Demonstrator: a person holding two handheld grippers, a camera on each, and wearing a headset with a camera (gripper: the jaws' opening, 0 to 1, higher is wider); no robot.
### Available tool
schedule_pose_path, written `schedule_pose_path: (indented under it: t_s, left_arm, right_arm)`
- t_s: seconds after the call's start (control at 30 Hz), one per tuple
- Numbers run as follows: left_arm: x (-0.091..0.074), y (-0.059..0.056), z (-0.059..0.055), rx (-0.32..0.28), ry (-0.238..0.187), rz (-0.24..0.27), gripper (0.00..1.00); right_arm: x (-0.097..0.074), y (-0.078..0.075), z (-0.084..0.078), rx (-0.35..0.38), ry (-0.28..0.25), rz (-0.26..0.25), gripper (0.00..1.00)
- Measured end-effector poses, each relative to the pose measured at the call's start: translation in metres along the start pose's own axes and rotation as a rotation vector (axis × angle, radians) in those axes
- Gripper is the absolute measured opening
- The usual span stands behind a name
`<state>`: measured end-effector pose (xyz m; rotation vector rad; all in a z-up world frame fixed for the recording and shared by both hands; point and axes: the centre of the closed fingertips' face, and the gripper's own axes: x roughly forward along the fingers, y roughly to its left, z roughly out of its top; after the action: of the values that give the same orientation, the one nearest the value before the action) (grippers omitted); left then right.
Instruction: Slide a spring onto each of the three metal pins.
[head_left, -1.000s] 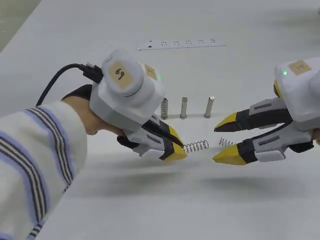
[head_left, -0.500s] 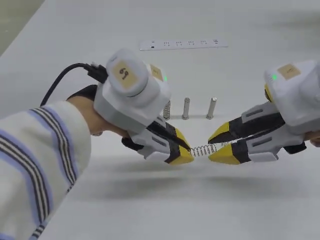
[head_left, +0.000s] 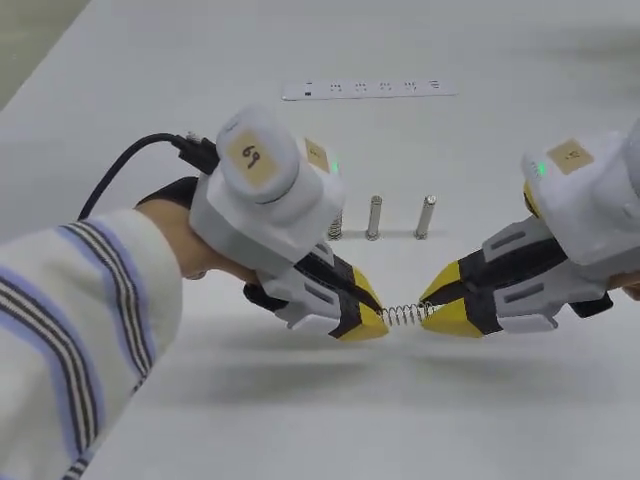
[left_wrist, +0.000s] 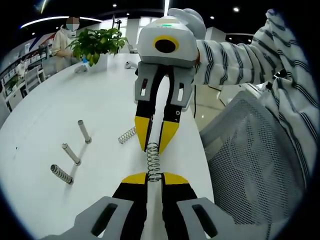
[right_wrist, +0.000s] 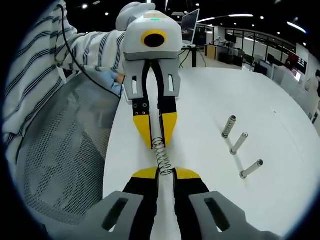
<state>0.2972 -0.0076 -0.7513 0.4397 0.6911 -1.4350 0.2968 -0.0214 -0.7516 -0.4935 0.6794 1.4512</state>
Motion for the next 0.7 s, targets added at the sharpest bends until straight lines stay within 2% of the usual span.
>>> schedule_pose_path:
  t_s: [0.37,0.6,0.7]
  left_arm:
    - [0.002,-0.004,-0.006,-0.004,-0.008,0.003,0.02]
    - [0.002,-0.004,-0.01,-0.012,-0.021,0.024,0.02]
    - [0.003,-0.001,-0.011,0.002,-0.024,0.051,0.02]
  right_arm:
    - [0.002,0.004,0.0,0.021,0.0,0.027,0.08]
    - [0.001,0.005,0.005,0.038,-0.017,0.037,0.08]
    - [-0.001,0.005,0.01,0.038,-0.03,0.033,0.08]
